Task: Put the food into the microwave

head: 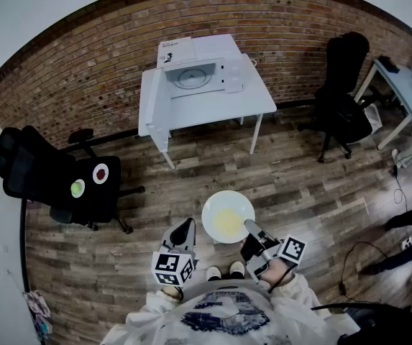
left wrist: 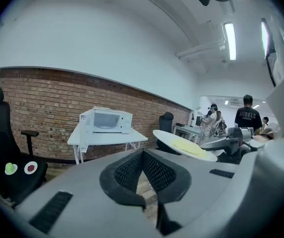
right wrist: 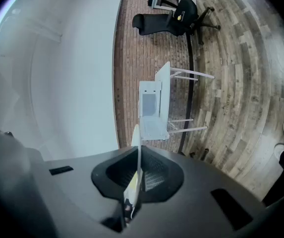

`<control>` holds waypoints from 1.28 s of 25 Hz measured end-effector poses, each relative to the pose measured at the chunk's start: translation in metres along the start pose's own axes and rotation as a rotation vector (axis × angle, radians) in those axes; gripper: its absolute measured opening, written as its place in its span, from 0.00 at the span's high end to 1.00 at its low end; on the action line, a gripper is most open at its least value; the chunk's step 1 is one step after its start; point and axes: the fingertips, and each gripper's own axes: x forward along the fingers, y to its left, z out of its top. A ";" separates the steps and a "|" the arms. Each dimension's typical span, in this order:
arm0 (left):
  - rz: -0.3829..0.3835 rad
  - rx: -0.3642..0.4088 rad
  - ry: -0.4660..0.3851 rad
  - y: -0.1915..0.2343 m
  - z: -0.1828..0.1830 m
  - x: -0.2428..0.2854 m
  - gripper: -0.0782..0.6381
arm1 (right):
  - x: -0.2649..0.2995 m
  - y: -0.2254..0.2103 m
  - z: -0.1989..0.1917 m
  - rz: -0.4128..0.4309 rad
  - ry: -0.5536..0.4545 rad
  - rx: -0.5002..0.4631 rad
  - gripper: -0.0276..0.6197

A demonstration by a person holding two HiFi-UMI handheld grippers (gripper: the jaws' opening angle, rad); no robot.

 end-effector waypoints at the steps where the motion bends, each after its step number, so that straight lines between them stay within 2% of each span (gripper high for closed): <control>1: 0.001 0.003 0.001 0.000 0.001 0.001 0.88 | 0.000 0.000 0.001 -0.001 0.000 -0.001 0.92; 13: 0.013 0.011 0.008 -0.006 0.003 0.009 0.88 | 0.003 0.000 0.013 0.001 0.006 0.000 0.92; 32: 0.035 0.024 -0.004 -0.049 0.015 0.062 0.88 | -0.011 -0.005 0.081 0.022 0.028 0.019 0.92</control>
